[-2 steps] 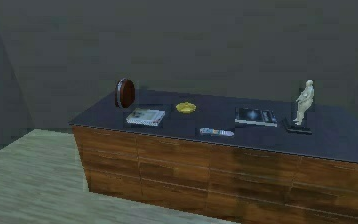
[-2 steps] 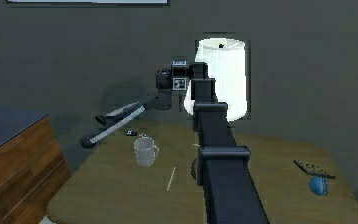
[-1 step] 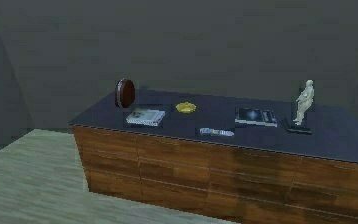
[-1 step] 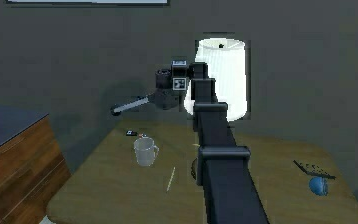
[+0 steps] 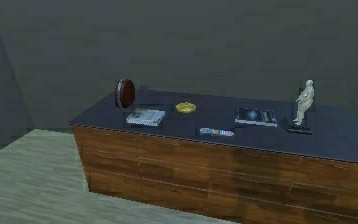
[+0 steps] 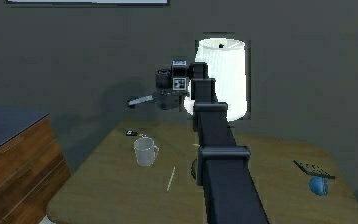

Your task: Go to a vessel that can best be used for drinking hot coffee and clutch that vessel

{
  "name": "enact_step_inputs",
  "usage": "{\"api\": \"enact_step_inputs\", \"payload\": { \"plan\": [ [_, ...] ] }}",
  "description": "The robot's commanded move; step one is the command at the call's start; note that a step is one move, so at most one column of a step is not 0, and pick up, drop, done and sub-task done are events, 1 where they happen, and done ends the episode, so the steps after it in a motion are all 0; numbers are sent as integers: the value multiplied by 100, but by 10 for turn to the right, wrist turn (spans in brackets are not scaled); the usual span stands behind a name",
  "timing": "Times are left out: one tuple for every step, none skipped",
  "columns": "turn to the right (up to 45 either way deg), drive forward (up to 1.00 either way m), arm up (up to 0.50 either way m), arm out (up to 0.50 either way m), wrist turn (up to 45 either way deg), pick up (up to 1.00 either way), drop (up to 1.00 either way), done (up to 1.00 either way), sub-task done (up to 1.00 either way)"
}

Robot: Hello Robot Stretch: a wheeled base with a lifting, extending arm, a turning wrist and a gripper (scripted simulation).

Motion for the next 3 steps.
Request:
{"api": "enact_step_inputs", "payload": {
  "plan": [
    [0, 0, -30, 0, 0, 0, 0, 0, 0],
    [0, 0, 0, 0, 0, 100, 0, 0, 0],
    [0, 0, 10, 0, 0, 0, 0, 0, 0]
  ]
}}
